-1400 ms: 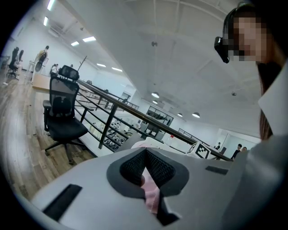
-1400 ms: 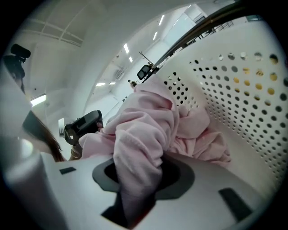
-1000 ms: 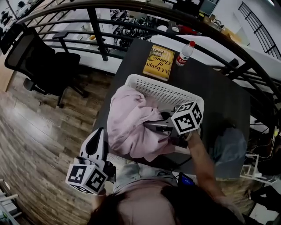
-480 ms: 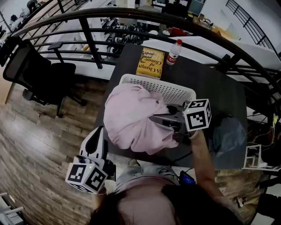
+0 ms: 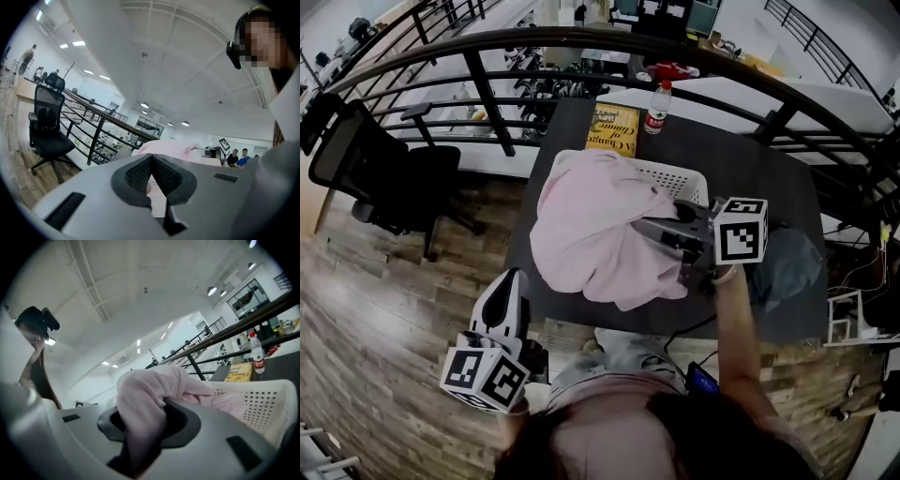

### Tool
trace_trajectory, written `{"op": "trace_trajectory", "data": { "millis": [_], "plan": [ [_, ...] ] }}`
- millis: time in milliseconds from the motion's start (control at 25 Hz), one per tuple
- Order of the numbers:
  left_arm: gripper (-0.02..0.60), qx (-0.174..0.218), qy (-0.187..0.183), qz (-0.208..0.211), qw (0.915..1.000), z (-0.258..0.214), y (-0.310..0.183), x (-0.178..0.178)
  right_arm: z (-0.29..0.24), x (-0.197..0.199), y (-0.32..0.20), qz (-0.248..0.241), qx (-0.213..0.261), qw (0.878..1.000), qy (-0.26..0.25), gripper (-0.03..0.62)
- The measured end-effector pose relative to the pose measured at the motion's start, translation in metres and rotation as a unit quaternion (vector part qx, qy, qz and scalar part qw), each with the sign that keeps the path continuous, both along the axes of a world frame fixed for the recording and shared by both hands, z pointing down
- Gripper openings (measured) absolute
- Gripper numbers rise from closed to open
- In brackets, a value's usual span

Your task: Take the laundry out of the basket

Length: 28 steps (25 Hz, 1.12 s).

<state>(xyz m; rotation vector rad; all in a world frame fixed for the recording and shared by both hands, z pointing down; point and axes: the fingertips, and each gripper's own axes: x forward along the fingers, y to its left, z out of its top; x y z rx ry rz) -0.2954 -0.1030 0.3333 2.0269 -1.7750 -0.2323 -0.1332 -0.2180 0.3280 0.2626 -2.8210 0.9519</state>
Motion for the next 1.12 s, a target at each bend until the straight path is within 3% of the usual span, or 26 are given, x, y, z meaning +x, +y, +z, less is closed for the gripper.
{"op": "trace_trajectory", "data": {
  "millis": [480,760,1120],
  "plan": [
    [-0.002,0.013,-0.019,0.016,0.9996,-0.006,0.056,0.008,-0.07,0.056,0.017,0.128,0.051,0.986,-0.089,0.146],
    [-0.002,0.013,-0.026,0.02,0.9994,-0.005,0.059,0.018,-0.112,0.088,0.038,0.151,0.089,0.975,-0.14,0.146],
    [-0.001,0.015,-0.022,0.053,0.9982,-0.01,0.046,0.078,-0.161,0.157,0.072,0.162,0.149,0.965,-0.147,0.147]
  ]
}}
